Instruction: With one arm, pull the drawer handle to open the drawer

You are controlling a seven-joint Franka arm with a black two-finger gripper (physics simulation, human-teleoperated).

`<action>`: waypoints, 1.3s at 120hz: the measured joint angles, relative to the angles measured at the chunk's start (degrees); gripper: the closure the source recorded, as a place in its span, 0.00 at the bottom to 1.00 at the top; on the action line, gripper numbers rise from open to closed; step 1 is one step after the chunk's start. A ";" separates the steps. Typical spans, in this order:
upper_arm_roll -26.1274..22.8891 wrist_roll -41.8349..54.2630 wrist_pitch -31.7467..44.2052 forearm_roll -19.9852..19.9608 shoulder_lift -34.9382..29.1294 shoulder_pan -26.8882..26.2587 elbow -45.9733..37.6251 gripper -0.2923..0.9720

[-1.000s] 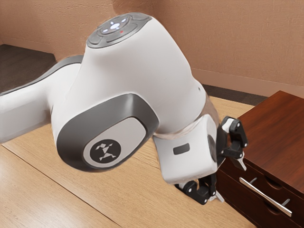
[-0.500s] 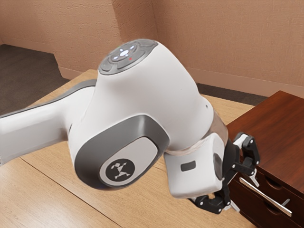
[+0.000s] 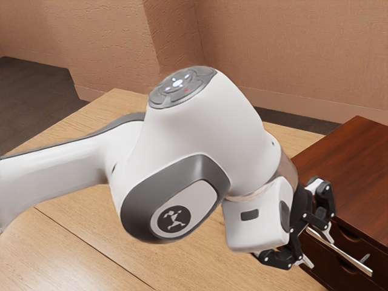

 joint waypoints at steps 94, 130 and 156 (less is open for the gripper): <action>0.00 0.58 4.96 2.96 6.07 -0.25 1.26 0.64; 0.00 0.52 5.74 3.02 6.75 -0.29 0.88 0.67; 0.00 0.46 5.91 3.04 7.25 -0.51 0.82 0.71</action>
